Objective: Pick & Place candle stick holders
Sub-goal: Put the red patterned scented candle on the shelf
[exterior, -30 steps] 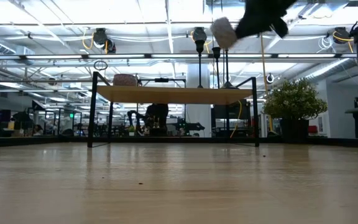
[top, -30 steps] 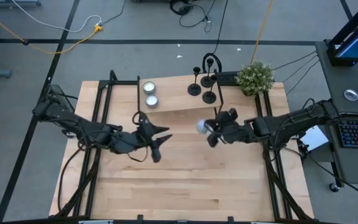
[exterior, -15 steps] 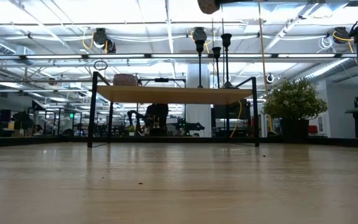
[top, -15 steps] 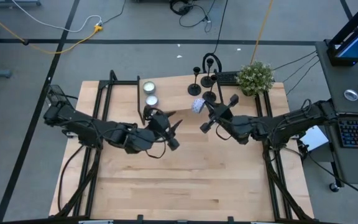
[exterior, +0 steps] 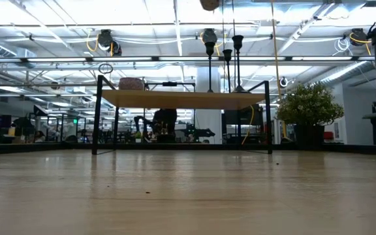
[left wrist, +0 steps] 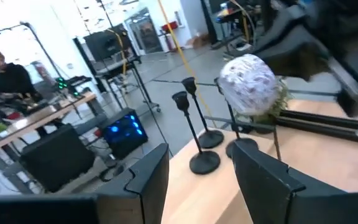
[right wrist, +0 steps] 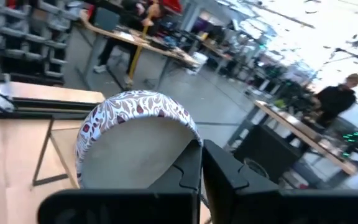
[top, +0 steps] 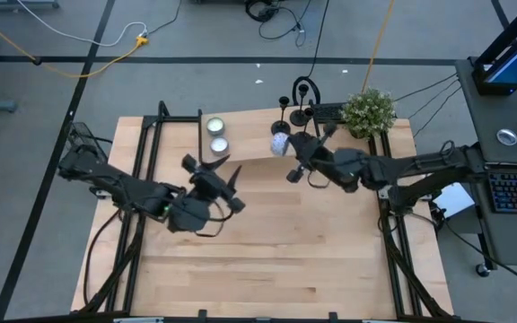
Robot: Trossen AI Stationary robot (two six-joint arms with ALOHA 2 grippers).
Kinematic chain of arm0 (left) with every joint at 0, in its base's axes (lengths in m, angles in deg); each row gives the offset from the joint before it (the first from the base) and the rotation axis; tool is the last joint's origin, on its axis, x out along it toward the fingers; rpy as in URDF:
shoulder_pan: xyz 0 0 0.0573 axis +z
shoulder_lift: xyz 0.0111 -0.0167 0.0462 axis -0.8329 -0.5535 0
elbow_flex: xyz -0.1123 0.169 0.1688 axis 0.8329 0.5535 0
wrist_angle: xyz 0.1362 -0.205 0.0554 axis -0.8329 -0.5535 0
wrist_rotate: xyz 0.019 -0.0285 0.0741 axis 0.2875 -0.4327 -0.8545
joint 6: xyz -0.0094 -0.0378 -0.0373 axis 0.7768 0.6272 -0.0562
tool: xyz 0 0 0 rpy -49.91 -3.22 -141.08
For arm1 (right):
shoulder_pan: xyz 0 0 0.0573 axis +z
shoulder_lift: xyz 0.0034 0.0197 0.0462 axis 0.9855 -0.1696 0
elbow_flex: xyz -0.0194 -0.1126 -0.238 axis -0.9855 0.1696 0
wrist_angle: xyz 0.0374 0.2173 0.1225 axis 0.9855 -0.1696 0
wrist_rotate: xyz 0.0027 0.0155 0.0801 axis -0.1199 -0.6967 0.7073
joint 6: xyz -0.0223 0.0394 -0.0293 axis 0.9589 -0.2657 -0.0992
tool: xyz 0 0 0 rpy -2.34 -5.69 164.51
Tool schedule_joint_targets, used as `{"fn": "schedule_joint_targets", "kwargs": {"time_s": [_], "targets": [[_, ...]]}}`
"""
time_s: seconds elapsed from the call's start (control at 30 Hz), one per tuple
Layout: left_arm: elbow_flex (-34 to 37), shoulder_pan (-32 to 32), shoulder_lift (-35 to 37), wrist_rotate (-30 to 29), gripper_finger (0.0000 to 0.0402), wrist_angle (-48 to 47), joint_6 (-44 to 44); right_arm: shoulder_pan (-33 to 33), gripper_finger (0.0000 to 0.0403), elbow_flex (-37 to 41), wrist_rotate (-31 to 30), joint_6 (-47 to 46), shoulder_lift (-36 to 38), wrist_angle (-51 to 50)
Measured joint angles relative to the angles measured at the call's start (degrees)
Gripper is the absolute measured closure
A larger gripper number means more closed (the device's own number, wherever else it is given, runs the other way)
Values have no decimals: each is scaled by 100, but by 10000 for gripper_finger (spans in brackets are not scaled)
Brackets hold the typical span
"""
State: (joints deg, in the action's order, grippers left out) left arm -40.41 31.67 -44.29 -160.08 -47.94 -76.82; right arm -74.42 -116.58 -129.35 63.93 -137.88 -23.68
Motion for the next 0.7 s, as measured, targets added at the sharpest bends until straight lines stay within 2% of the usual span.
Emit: {"fn": "schedule_joint_targets", "kwargs": {"time_s": [0.07,0.17,0.23,0.3,0.4,0.57,0.7], "targets": [[0,-48,218,162,218,-725,687,-200,403,-276,397,-152,-140,-368],[0,16,565,826,218,-2172,2304,-466,403,-709,978,-406,-471,-910],[0,99,720,1142,218,-2979,3270,-591,403,-965,1201,-442,-723,-1103],[0,181,841,1368,218,-3488,3805,-685,403,-1216,1361,-431,-1017,-1272],[0,324,935,1726,218,-3790,3901,-796,403,-1579,1684,-436,-1397,-1446],[2,712,916,2002,218,-3717,3367,-915,403,-1971,1811,-463,-1865,-1438],[2,1031,891,2119,218,-3508,2477,-1002,403,-2032,2473,-864,-2013,-1450]]}}
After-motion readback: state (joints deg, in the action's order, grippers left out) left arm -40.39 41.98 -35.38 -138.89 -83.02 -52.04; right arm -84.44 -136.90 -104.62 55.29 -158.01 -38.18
